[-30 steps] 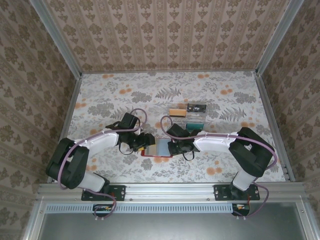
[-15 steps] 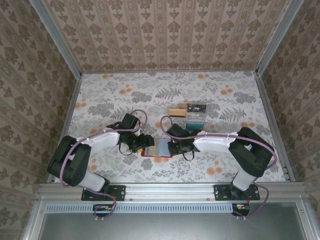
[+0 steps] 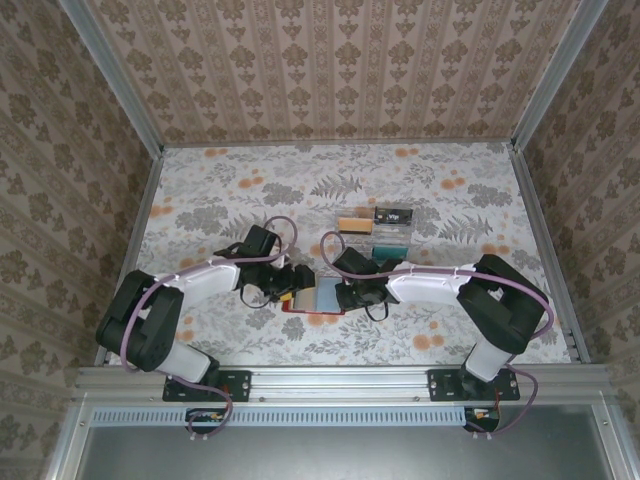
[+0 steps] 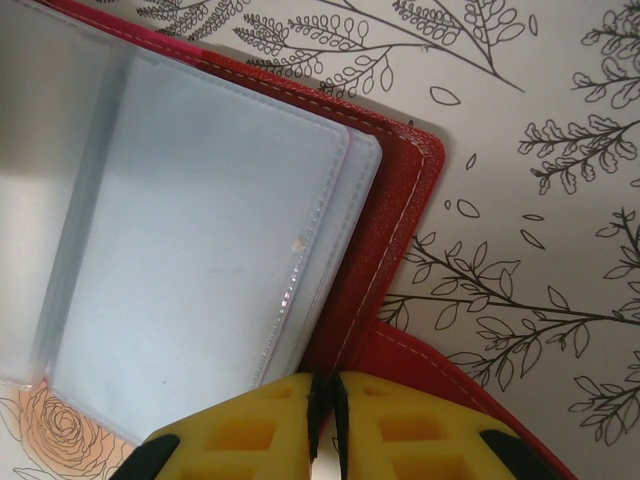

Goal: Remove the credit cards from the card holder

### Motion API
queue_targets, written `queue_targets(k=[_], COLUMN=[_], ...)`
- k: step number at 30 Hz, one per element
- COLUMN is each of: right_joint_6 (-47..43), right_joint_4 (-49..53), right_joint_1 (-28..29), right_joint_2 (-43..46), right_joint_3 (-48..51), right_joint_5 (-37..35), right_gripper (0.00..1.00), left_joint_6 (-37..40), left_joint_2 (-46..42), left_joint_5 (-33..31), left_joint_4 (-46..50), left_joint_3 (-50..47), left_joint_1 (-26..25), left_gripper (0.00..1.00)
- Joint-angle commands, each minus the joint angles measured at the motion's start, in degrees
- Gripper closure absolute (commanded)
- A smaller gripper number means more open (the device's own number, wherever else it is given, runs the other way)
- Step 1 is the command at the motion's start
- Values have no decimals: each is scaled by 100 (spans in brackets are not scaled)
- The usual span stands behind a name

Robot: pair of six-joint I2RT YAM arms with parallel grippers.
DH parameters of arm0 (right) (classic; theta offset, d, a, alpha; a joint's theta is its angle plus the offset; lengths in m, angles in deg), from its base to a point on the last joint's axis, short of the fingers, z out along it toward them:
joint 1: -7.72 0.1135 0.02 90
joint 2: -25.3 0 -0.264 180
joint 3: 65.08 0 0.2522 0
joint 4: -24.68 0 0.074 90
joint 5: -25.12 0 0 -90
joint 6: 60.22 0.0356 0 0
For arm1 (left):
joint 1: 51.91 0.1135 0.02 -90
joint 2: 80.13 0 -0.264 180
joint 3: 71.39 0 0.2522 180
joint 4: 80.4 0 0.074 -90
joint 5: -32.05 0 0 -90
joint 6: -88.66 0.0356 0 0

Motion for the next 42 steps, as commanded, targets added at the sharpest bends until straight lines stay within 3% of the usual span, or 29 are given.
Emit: queue_targets(k=[1, 11, 21, 28, 34, 42], right_joint_6=[106, 252, 627, 694, 668, 868], right_joint_4=[63, -97, -519, -563, -646, -1051], right_joint_1=[89, 81, -204, -382, -384, -309], right_joint_2=[-323, -136, 859, 1290, 1175, 669], right_joint_3=[-10, 127, 770, 998, 844, 333], right_joint_5=[139, 28, -84, -68, 193, 747], right_gripper=[84, 84, 82, 82, 81, 81], left_joint_6=[-60, -85, -67, 82, 174, 251], left_joint_2=[-118, -167, 515, 947, 579, -190], left_joint_5=[237, 626, 730, 691, 366, -31], left_joint_4=[-176, -394, -388, -73, 200, 537], left_joint_3=[-71, 212, 770, 1126, 1028, 387], left_joint_1=[-51, -247, -703, -911, -706, 90], left_gripper=[29, 30, 32, 33, 34, 60])
